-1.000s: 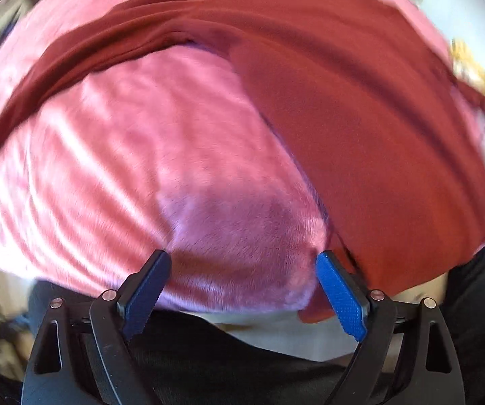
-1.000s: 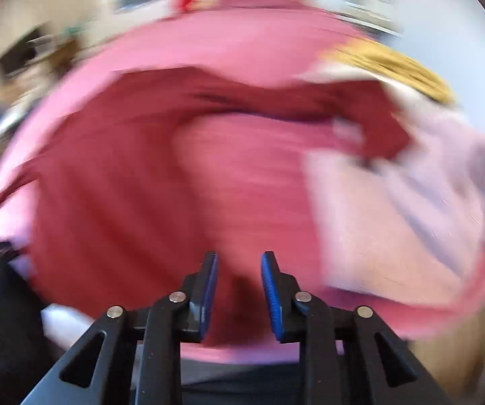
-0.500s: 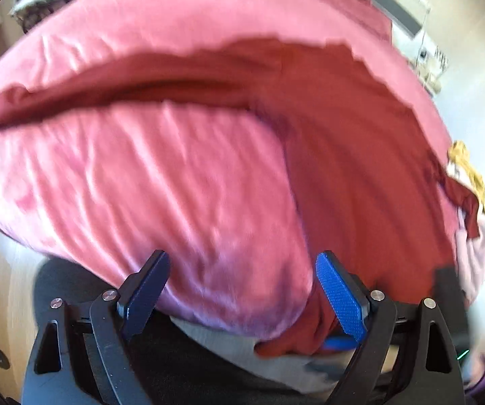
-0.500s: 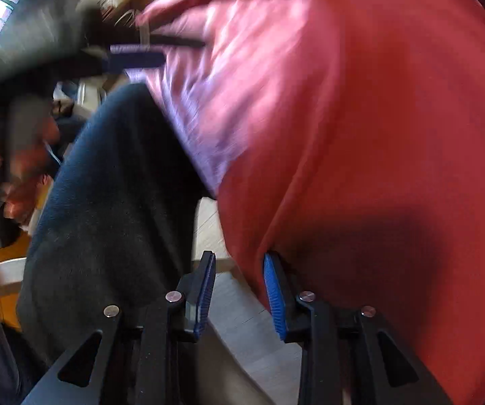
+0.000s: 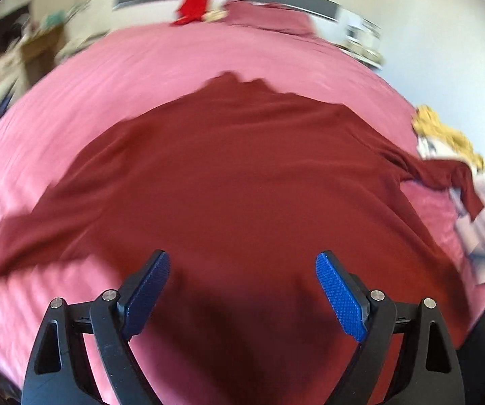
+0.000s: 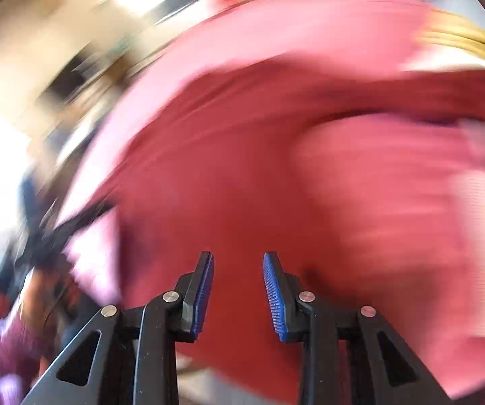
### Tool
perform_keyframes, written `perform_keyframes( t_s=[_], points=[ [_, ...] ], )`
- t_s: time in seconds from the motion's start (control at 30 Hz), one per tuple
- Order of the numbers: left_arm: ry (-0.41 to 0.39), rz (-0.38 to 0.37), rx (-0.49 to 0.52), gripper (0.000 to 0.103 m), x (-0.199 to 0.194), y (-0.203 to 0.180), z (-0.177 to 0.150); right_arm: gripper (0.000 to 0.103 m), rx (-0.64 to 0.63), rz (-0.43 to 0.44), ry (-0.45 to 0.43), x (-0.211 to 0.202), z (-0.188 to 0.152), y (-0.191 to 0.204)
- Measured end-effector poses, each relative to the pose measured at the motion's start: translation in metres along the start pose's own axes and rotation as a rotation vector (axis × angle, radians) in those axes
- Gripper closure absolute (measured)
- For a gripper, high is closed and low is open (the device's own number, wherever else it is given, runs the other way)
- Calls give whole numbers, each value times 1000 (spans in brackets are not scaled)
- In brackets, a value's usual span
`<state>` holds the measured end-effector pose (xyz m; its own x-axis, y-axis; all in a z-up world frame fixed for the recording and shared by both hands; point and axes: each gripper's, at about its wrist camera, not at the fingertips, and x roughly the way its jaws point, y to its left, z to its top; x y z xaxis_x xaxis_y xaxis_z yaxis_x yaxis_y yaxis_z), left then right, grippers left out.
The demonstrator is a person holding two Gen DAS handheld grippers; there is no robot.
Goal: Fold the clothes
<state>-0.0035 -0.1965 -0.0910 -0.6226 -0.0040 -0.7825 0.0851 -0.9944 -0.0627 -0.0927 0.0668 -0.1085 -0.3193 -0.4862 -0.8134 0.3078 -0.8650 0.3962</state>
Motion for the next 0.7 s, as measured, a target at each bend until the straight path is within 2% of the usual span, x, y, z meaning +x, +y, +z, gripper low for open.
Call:
perform_keyframes(
  t_s=[0.1,0.13,0.2,0.23,0.3,0.4,0.5,0.57,0.63,0.7],
  points=[
    [-29,79,134,13,31,-25,0,71,83,-223,-110,-38,34,-71],
    [-30,110,164,13,38,-30,-5,71,96,-274,-125,-46,42,-91],
    [-1,97,159,13,56,-29,-26,70,151,-351,-101,-49,56,-128],
    [-35,68,120,13,56,-21,-33,68,186,-354,-79,-46,57,-142],
    [-42,22,70,12,54,-9,-32,68,283,-274,-37,-30,53,-166],
    [-24,-8,39,10,58,4,-29,68,389,-160,-30,-4,71,-192],
    [-26,7,50,10,57,8,-28,95,381,-63,-43,10,78,-190],
    [-27,16,55,10,59,9,-28,96,410,56,-66,4,87,-186],
    [-26,19,56,9,61,10,-28,96,437,198,-135,-17,100,-181],
    [-24,17,54,9,60,10,-29,96,470,290,-205,-41,119,-180]
  ],
)
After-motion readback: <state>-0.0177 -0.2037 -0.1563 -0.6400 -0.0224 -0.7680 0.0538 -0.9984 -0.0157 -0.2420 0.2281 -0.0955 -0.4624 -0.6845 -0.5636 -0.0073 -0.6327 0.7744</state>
